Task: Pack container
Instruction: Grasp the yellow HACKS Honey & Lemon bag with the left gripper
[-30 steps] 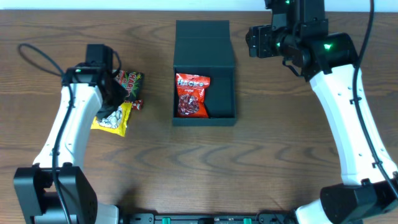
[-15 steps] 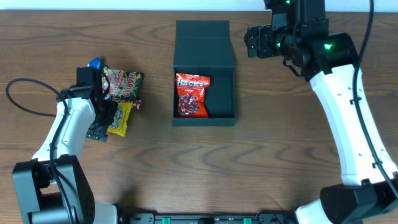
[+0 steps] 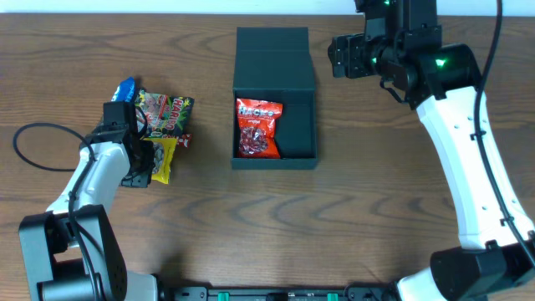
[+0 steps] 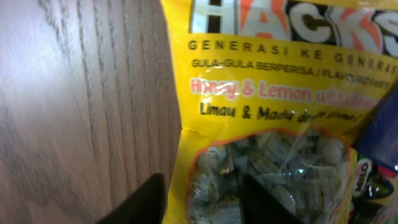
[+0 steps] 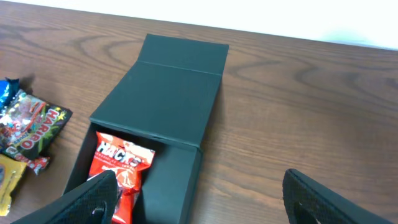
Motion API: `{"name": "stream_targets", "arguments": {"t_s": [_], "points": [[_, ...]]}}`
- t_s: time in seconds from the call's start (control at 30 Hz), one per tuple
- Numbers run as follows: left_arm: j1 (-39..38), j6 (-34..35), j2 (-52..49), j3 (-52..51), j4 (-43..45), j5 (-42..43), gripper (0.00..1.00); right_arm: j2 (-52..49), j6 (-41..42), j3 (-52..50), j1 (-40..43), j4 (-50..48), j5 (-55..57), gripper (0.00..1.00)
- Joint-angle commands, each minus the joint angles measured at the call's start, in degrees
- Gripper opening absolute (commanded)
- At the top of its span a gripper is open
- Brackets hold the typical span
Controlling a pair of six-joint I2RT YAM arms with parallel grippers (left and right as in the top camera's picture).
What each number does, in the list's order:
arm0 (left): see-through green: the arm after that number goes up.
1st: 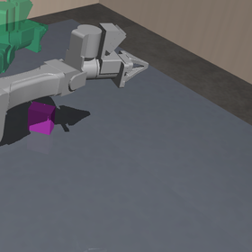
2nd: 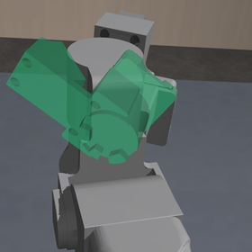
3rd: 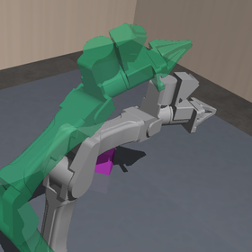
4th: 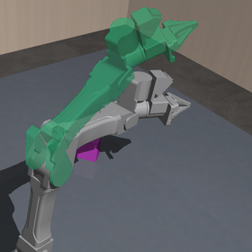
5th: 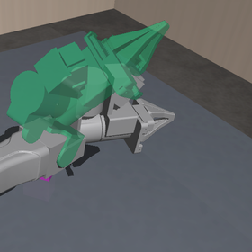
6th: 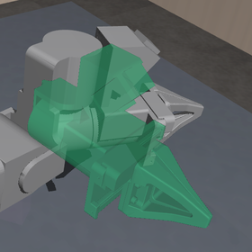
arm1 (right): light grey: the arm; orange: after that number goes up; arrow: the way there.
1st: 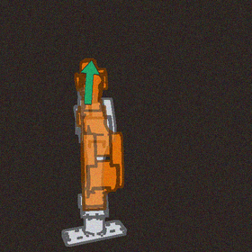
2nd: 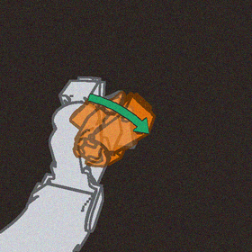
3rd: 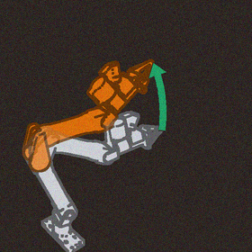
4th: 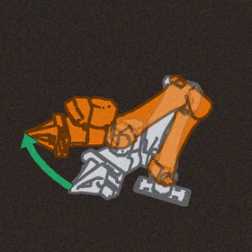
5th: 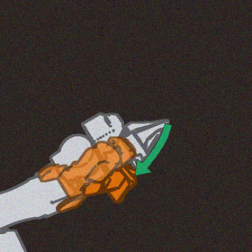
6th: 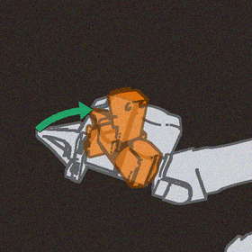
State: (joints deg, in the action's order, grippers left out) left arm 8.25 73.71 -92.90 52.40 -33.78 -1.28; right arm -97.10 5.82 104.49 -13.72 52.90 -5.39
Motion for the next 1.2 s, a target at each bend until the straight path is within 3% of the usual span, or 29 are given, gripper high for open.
{"name": "stream_targets", "arguments": {"t_s": [0.0,0.13,0.4,0.63,0.67,0.7,0.73,0.9,1.17], "points": [[0.4,-0.5,-0.6,-0.5,-0.2,-0.7,0.24,0.0,-0.1,0.3,0.3,0.1,-0.9,0.84],[0.4,-1.5,-0.6,-0.5,-0.2,-1.5,0.06,0.0,-0.1,0.3,0.3,0.1,-0.9,0.84],[0.4,-5.4,-0.1,-0.5,-0.2,-0.3,0.06,0.0,-0.1,0.3,0.3,0.1,-0.9,0.84],[0.4,-11.6,6.0,0.7,-0.4,-2.6,0.06,0.0,-0.1,0.3,0.3,0.0,-0.9,0.86],[0.4,-11.6,6.6,0.7,-0.6,-3.6,0.1,0.0,-0.1,0.3,0.3,0.0,-0.9,0.86],[0.5,-11.6,6.9,0.7,-0.6,-4.7,0.36,0.0,-0.1,0.3,0.3,0.0,-0.9,0.86],[0.5,-11.6,6.9,0.7,-0.6,-4.9,0.49,0.0,-0.1,0.3,0.3,0.1,-0.9,0.86],[0.9,-12.5,5.6,-0.1,1.5,-3.5,0.77,0.0,-0.1,0.3,0.3,0.1,-0.9,0.86],[3.4,-12.5,-0.8,-0.7,6.2,2.9,0.84,0.0,-0.1,0.3,0.3,0.1,-1.1,0.87]]}}
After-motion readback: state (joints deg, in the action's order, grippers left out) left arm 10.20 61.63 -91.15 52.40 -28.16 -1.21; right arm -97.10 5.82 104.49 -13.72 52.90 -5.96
